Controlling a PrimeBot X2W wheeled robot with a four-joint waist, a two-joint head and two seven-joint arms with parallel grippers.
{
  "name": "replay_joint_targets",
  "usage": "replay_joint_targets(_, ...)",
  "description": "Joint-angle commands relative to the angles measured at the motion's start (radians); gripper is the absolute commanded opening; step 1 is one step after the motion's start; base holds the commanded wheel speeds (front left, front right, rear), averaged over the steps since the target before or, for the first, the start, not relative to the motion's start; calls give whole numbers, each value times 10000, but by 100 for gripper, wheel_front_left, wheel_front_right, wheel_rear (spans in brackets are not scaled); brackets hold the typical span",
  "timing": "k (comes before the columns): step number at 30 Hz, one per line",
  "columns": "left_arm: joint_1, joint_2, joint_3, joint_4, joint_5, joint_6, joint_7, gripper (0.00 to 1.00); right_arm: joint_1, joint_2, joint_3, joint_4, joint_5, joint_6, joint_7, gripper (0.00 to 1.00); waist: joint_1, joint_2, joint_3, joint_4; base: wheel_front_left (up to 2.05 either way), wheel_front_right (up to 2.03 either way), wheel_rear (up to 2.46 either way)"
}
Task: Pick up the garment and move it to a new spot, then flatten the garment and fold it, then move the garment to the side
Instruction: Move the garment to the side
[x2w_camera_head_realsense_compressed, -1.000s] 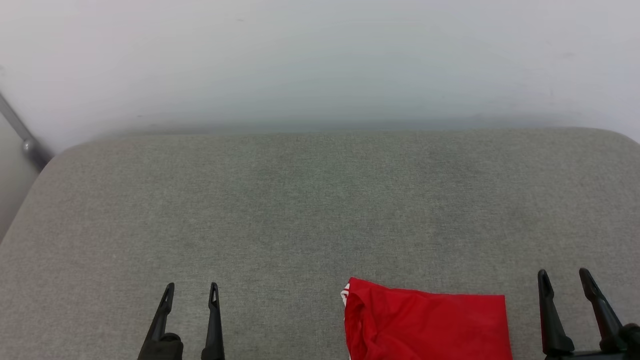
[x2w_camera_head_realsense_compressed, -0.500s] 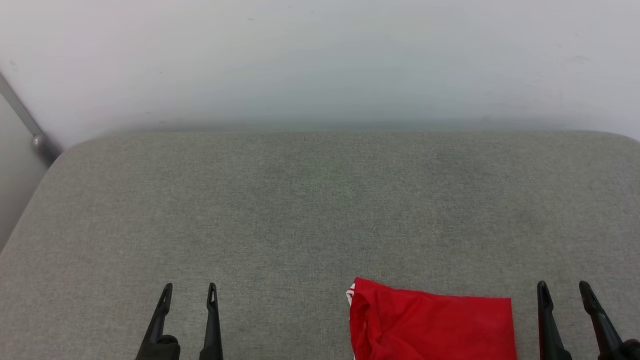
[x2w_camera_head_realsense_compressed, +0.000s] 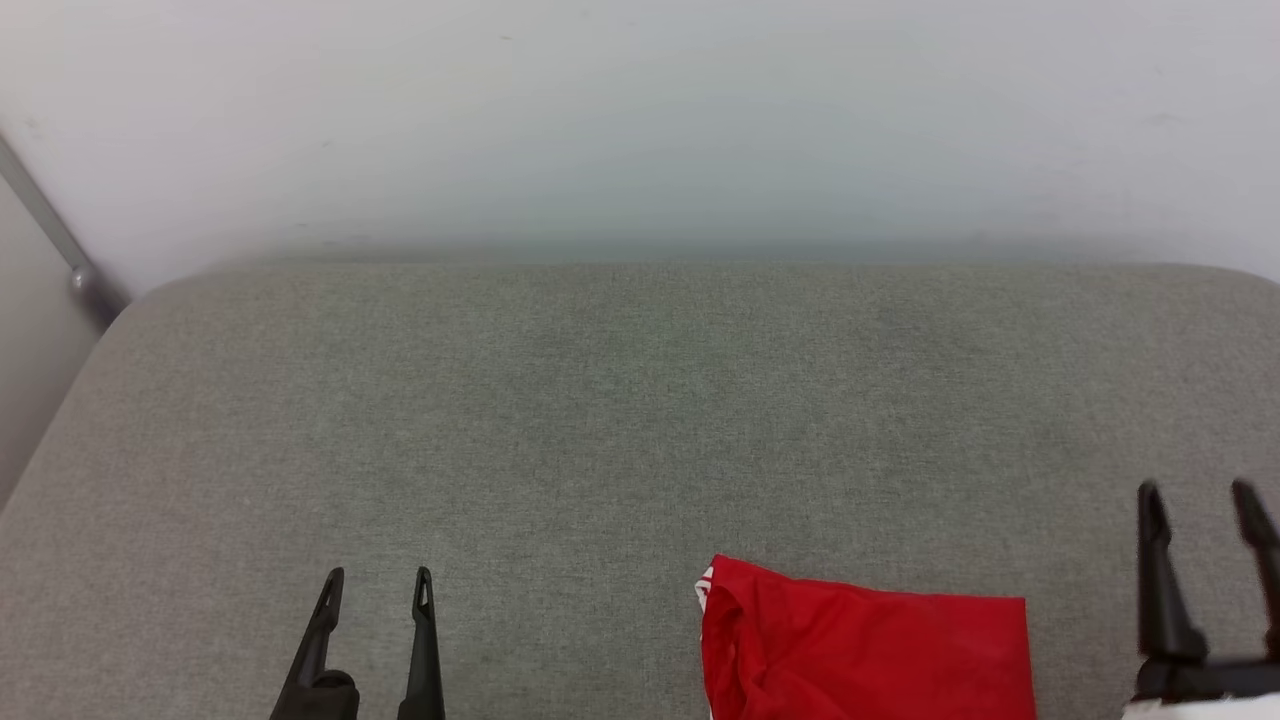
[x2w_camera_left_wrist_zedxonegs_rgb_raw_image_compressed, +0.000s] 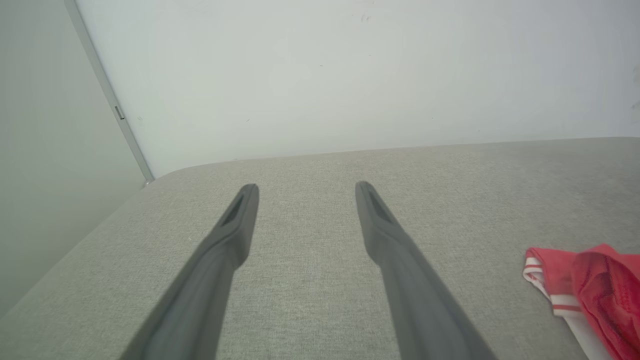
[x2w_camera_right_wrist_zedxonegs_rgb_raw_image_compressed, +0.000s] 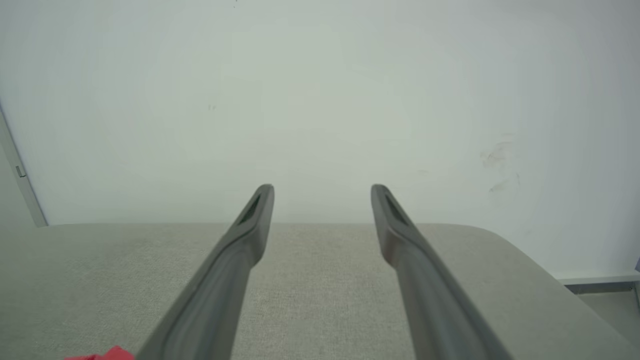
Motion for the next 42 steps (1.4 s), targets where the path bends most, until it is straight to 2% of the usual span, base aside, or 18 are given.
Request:
replay_joint_targets(1,29,-32,18,20,65,-20,-20,100,-518,-469,-37,-173,-13,-9,-12,100,0,0,8,-21,0,0,0)
replay_joint_targets(2,29,-32,18,20,65,-20,-20,100,-518,-469,-37,-173,-13,-9,-12,100,0,0,8,-21,0,0,0)
replay_joint_targets(5,-3,-46,11,26,72,-62,-22,100,-1051,-1194,220,-122,231,-9,414,100,0,0,31,-24,0,0,0)
replay_joint_targets(7,-19,-57,22,21,77,-76,-20,100,-1428,-1946,600,-52,453,-9,1283,100,0,0,53,-19,0,0,0)
replay_joint_targets(9,-19,-66,34,15,82,-65,-22,100,-1588,-2656,1118,184,980,-9,2724,100,0,0,82,-16,0,0,0)
replay_joint_targets(13,-39,-90,11,-6,67,-78,-20,100,-1817,-4132,2062,381,2673,-9,5638,100,0,0,184,12,0,0,0)
replay_joint_targets(17,-173,-116,-7,-61,57,-109,-20,100,-1603,-5437,2821,309,5038,-9,8345,100,0,0,475,47,0,0,0)
replay_joint_targets(20,-357,-129,-30,-107,73,-160,-20,100,-1503,-6149,2958,287,6569,-9,9765,100,0,0,835,109,0,0,0)
replay_joint_targets(23,-616,-130,-83,-137,121,-236,-22,100,-1457,-6623,3048,412,7535,-9,10691,100,0,0,1260,214,0,0,0)
replay_joint_targets(27,-1048,-146,-145,-153,159,-304,-20,100,-1417,-6775,3257,638,8402,-9,11363,100,0,0,1895,401,0,0,0)
replay_joint_targets(31,-1504,-158,-195,-135,165,-349,-20,100,-1675,-6452,3499,867,8955,-9,11476,100,0,0,2525,596,0,0,0)
replay_joint_targets(39,-2060,-168,-274,-33,174,-419,-20,100,-2165,-5771,4808,1382,9280,-9,11316,100,0,0,3239,841,0,0,0)
replay_joint_targets(42,-2140,-174,-274,3,168,-437,-20,100,-2194,-5776,5436,1560,9326,-11,11257,100,0,0,3300,887,0,0,0)
